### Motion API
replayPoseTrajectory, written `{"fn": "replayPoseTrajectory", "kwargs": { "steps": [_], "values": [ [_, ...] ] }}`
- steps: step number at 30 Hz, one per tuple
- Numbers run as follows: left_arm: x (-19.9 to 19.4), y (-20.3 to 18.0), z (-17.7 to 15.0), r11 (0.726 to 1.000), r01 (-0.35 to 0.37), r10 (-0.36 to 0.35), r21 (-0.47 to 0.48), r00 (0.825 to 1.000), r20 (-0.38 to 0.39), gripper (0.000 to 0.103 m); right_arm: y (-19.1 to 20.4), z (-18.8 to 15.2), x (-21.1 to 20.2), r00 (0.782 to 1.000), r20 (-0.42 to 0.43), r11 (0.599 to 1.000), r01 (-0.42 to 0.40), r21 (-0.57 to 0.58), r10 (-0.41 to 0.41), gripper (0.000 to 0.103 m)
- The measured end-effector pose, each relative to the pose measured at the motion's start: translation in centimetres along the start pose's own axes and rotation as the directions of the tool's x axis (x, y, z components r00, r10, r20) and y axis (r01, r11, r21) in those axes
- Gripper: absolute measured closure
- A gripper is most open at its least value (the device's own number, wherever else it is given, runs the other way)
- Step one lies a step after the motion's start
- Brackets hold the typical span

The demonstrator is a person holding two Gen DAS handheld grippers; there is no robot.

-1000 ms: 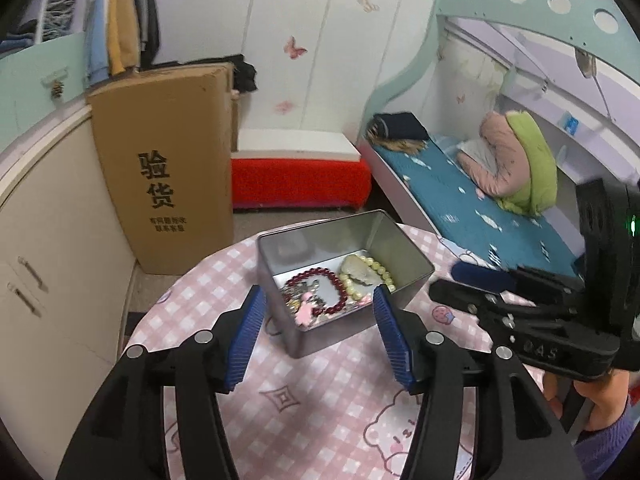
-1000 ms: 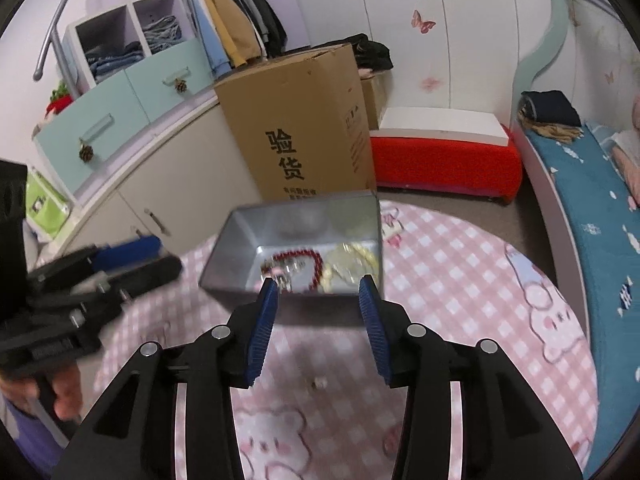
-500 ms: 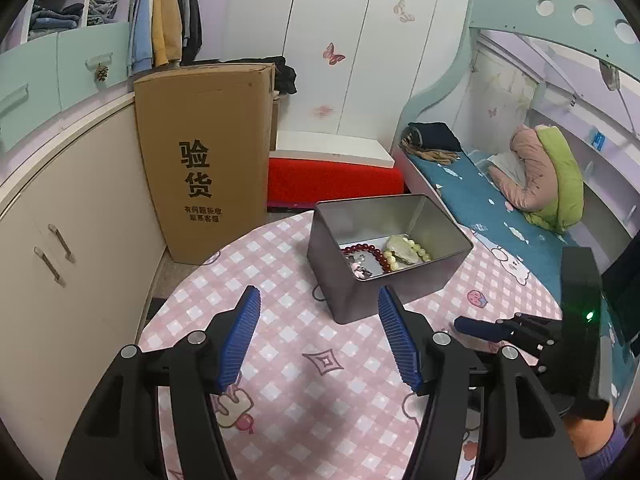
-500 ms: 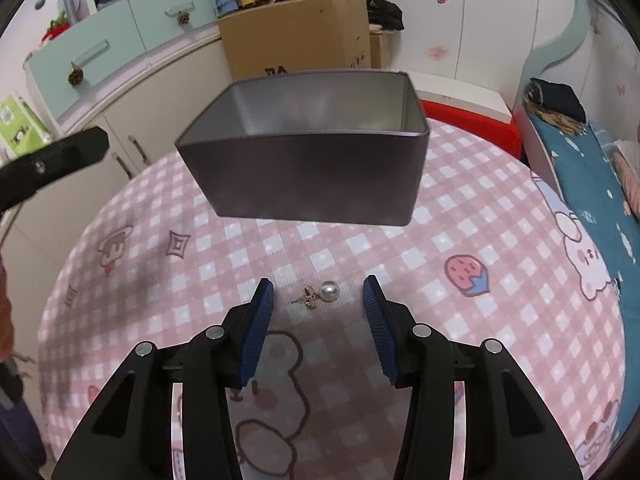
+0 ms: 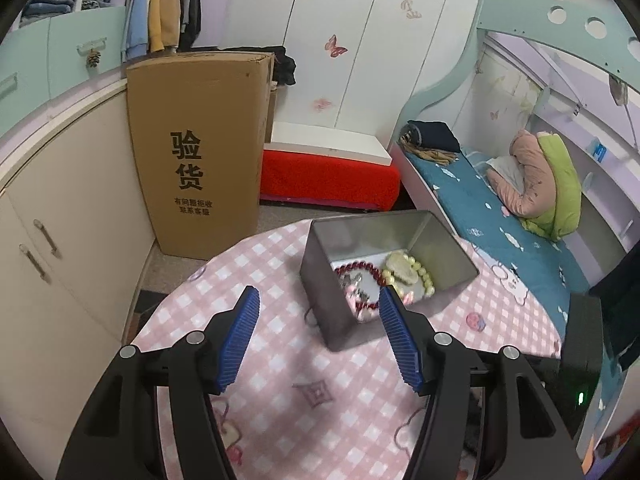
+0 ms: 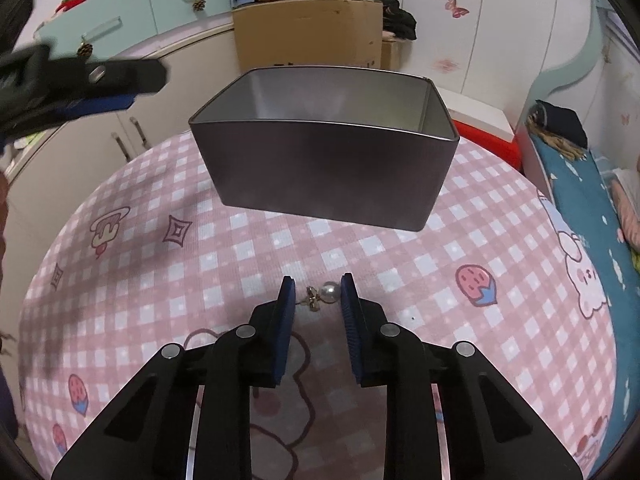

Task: Organize jewelry
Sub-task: 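Carry the pearl earring into the tin box and open the right tool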

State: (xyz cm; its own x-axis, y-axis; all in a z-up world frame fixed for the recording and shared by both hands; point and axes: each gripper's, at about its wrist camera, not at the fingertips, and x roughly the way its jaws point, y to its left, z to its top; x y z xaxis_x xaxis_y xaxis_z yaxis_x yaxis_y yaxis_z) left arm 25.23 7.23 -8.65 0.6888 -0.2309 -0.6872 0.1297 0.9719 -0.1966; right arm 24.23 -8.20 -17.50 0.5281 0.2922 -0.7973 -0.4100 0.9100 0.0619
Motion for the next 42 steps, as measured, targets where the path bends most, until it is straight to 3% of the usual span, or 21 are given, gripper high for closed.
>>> {"fn": "replayPoseTrajectory", "kwargs": {
  "steps": [1, 6, 11, 13, 17, 19, 26, 35, 42],
  "values": [
    [0.4, 0.0, 0.3, 1.000, -0.007, 0.007, -0.002, 1.000, -0.008, 0.043, 0.0, 0.0, 0.0, 1.000, 0.000, 1.000, 0.000, 0.000, 0.000, 0.086],
    [3.1, -0.1, 1.5, 0.998, -0.057, 0.056, -0.008, 0.996, -0.067, 0.043, -0.7, -0.1, -0.3, 1.000, -0.005, 1.000, -0.006, 0.004, 0.006, 0.092],
    [4.9, -0.1, 1.9, 0.997, -0.081, 0.082, 0.014, 0.990, -0.118, 0.045, -2.0, -0.2, -0.5, 1.000, -0.006, 1.000, -0.007, 0.023, 0.007, 0.092],
    [5.4, 0.0, 2.0, 0.997, -0.080, 0.081, 0.011, 0.988, -0.135, 0.059, -2.5, -0.2, -0.6, 1.000, -0.003, 1.000, -0.006, 0.029, 0.006, 0.092],
    [6.1, -0.3, 2.0, 0.999, -0.043, 0.047, 0.026, 0.985, -0.167, 0.071, -3.4, -0.1, -1.2, 1.000, 0.010, 0.998, -0.019, 0.052, 0.019, 0.092],
    [6.2, -1.0, 2.1, 0.998, -0.027, 0.035, 0.050, 0.985, -0.170, 0.090, -3.7, 0.0, -1.6, 1.000, 0.020, 0.998, -0.022, 0.058, 0.021, 0.092],
    [6.5, -1.4, 2.2, 0.996, -0.047, 0.058, 0.072, 0.985, -0.163, 0.092, -4.9, 0.9, -3.9, 0.996, 0.078, 0.995, -0.044, 0.092, 0.037, 0.092],
    [6.3, -1.3, 2.2, 0.996, -0.049, 0.061, 0.077, 0.985, -0.161, 0.092, -5.5, 5.0, -7.6, 0.980, 0.195, 0.991, -0.074, 0.112, 0.051, 0.092],
    [6.2, -1.3, 2.1, 0.996, -0.048, 0.061, 0.081, 0.985, -0.160, 0.092, -5.0, 8.7, -5.5, 0.980, 0.182, 0.987, -0.099, 0.123, 0.075, 0.092]
  ]
}}
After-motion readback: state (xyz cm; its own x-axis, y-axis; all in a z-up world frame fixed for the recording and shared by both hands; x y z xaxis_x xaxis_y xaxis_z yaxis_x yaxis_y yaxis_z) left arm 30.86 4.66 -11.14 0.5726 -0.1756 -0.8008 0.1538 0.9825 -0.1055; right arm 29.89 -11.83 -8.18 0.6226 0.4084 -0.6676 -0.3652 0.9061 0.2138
